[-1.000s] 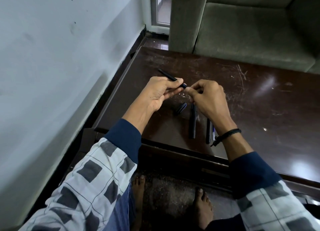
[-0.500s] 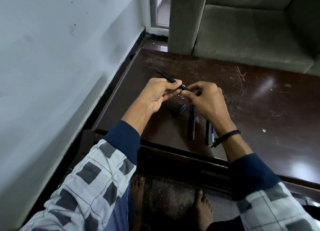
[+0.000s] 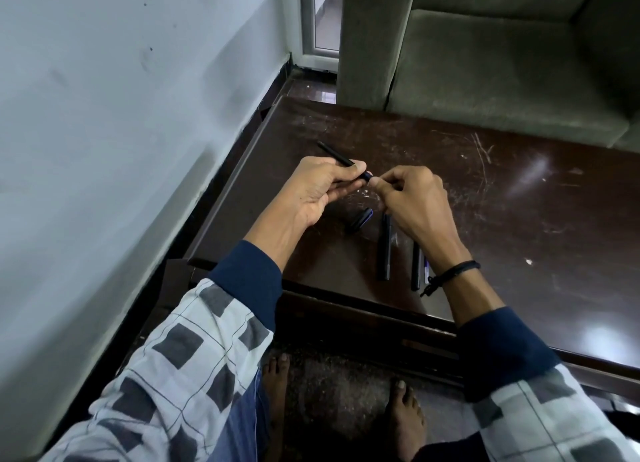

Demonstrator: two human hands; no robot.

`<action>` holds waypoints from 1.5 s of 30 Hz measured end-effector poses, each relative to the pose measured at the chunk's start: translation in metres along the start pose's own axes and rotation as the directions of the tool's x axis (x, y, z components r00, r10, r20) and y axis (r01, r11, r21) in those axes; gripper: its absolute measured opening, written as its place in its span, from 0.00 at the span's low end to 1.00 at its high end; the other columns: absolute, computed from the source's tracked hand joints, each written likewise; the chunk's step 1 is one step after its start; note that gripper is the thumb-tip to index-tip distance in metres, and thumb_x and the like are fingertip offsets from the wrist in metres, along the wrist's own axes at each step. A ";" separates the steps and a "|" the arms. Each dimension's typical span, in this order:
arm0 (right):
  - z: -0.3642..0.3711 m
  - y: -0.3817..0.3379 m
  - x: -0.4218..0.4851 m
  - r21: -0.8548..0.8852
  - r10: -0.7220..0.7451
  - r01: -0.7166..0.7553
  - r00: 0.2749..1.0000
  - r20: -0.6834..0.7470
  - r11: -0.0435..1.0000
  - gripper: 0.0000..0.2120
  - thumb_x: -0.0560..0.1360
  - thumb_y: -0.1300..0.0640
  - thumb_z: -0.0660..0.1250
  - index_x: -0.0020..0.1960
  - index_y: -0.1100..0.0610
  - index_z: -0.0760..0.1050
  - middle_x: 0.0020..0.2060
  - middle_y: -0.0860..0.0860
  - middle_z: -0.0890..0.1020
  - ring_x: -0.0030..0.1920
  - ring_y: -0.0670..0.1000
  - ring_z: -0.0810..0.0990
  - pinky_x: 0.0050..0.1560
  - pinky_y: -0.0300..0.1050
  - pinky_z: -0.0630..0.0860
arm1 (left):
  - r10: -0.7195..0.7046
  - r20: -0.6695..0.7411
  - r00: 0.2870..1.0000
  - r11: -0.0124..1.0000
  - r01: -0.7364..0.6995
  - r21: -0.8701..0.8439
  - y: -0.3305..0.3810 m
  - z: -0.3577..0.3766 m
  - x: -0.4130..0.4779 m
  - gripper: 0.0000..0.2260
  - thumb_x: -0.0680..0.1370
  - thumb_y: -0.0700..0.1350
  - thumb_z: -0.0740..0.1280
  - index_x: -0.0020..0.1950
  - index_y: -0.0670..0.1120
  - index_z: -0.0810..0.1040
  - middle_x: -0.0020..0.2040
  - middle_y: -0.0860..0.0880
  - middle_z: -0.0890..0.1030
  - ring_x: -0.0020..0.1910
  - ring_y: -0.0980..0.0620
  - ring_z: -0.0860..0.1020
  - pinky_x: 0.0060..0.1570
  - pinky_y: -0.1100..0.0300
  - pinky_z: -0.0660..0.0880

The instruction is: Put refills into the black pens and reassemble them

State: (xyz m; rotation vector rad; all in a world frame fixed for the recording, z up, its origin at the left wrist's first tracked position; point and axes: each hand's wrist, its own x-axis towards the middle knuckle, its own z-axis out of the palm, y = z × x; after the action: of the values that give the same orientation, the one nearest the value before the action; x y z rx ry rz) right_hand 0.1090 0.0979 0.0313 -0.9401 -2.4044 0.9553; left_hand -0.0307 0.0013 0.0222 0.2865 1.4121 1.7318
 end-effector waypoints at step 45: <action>0.002 -0.003 -0.001 0.000 0.027 -0.027 1.000 -0.009 1.000 0.08 0.79 0.46 0.71 0.47 0.50 0.82 0.36 0.45 0.84 0.40 0.46 0.83 0.39 0.44 0.73 | 0.001 -0.022 1.000 1.000 -0.001 0.009 0.002 0.001 -0.001 0.03 0.75 0.32 0.73 0.48 0.35 0.85 0.42 0.41 0.87 0.40 0.49 0.86 0.41 0.64 0.82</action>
State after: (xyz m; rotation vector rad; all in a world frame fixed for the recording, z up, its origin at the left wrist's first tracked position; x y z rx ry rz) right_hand 0.1077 0.0950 0.0320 -0.9779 -2.3898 0.9587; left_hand -0.0306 0.0016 0.0246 0.2733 1.4358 1.7347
